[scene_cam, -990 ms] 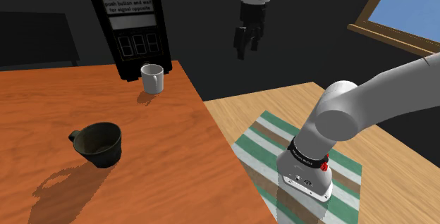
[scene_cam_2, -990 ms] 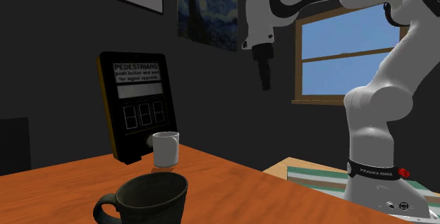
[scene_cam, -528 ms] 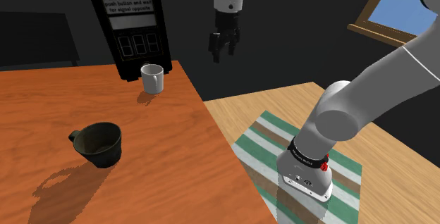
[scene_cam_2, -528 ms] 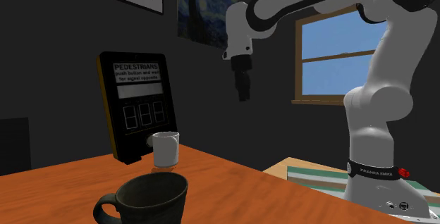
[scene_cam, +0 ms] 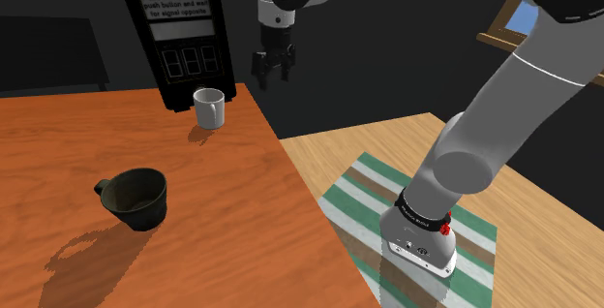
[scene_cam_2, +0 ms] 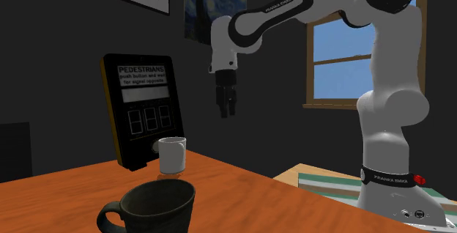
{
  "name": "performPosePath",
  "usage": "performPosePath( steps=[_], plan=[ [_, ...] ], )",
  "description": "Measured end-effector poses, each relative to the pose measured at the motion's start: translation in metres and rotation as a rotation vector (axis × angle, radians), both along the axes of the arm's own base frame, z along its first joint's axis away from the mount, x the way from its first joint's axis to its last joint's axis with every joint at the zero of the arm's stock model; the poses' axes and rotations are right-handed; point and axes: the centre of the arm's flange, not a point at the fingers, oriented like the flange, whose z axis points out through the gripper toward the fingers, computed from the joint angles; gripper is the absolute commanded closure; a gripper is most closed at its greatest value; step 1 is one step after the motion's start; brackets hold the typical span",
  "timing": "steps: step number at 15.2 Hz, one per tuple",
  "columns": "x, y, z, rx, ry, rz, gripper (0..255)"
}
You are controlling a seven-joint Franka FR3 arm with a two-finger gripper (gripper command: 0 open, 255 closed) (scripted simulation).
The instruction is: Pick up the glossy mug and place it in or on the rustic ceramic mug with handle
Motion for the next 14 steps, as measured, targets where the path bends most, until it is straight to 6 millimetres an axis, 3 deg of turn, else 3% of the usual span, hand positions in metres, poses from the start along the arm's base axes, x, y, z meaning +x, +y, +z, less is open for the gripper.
performPosePath(
  steps=[14],
  plan=[
    [0.151,0.053,-0.063,0.067,-0.039,0.009,0]
  ],
)
